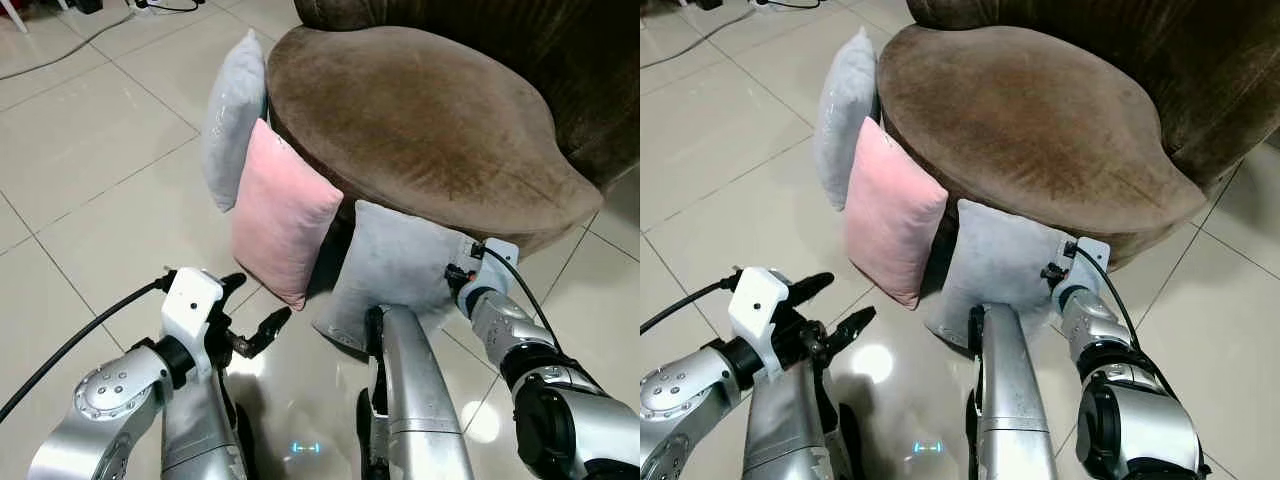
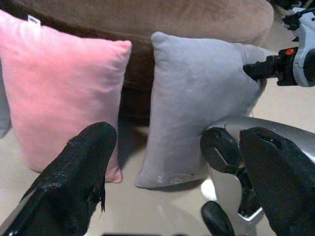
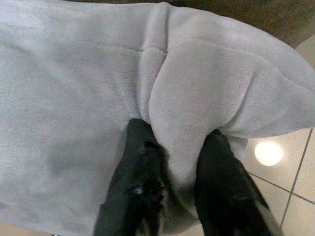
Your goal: Move the pillow to the sofa from floor
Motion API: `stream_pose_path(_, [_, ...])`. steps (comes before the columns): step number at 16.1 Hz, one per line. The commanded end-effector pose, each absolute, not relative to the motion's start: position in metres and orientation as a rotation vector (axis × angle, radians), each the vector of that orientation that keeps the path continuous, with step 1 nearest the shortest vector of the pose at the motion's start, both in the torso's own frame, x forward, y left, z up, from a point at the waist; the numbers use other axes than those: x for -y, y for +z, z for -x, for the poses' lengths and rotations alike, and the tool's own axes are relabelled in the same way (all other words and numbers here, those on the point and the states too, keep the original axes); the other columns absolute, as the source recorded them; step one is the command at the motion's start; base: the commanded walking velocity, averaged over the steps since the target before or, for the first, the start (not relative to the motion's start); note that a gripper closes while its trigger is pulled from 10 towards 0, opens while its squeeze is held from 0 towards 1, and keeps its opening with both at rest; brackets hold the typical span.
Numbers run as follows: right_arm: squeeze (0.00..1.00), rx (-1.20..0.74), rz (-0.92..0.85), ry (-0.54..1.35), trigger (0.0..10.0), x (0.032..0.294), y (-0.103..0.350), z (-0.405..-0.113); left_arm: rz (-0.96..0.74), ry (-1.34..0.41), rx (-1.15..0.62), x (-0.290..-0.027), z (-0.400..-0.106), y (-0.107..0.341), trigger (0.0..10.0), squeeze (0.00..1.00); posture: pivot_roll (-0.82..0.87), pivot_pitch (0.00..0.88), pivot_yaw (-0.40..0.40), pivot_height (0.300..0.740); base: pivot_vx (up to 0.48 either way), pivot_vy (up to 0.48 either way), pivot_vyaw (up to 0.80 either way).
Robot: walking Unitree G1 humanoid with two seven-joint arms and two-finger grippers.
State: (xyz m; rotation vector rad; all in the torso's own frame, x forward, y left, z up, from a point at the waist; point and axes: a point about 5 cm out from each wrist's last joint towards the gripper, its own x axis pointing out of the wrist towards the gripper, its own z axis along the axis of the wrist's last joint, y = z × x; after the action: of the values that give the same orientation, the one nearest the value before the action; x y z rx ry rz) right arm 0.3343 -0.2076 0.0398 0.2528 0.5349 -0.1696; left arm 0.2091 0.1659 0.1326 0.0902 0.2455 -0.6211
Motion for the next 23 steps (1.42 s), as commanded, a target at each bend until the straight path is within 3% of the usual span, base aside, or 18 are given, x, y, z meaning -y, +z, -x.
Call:
stream_pose_path(1, [0.0, -0.561, -0.288, -0.146, 0.0, 0.199, 0.035, -0.333, -0.08, -0.614, -0.279, -0.169, -0.205, 0.129, 10.0, 1.0, -0.02, 0.133, -0.031, 0.467, 0.0, 0.0, 0.0])
stream_pose_path(9, [0.0, -0.523, -0.345, -0.159, 0.0, 0.197, 0.036, -0.334, -0.098, -0.598, -0.232, -0.171, -0.219, 0.132, 10.0, 1.0, -0.01, 0.048, -0.002, 0.467, 0.0, 0.0, 0.0])
stream_pose_path(13, [0.0, -0.172, -0.411, -0.107, 0.0, 0.214, 0.113, -0.357, -0.067, -0.396, -0.122, -0.181, -0.234, 0.147, 10.0, 1.0, -0.03, 0.002, 0.002, 0.467, 0.0, 0.0, 0.0])
stream_pose_path(16, [0.0, 0.035, -0.419, -0.091, 0.0, 0.226, 0.172, -0.336, -0.099, -0.377, -0.072, -0.179, -0.231, 0.159, 10.0, 1.0, -0.04, 0.0, 0.014, 0.467, 0.0, 0.0, 0.0])
stream_pose_path(19, [0.0, 0.297, -0.43, -0.113, 0.0, 0.25, 0.265, -0.307, -0.097, -0.363, -0.022, -0.174, -0.234, 0.171, 10.0, 1.0, -0.05, 0.0, 0.023, 0.467, 0.0, 0.0, 0.0])
stream_pose_path(23, [0.0, 0.35, -0.413, -0.132, 0.0, 0.253, 0.289, -0.3, -0.113, -0.37, -0.014, -0.169, -0.237, 0.171, 10.0, 1.0, -0.05, 0.0, 0.022, 0.467, 0.0, 0.0, 0.0])
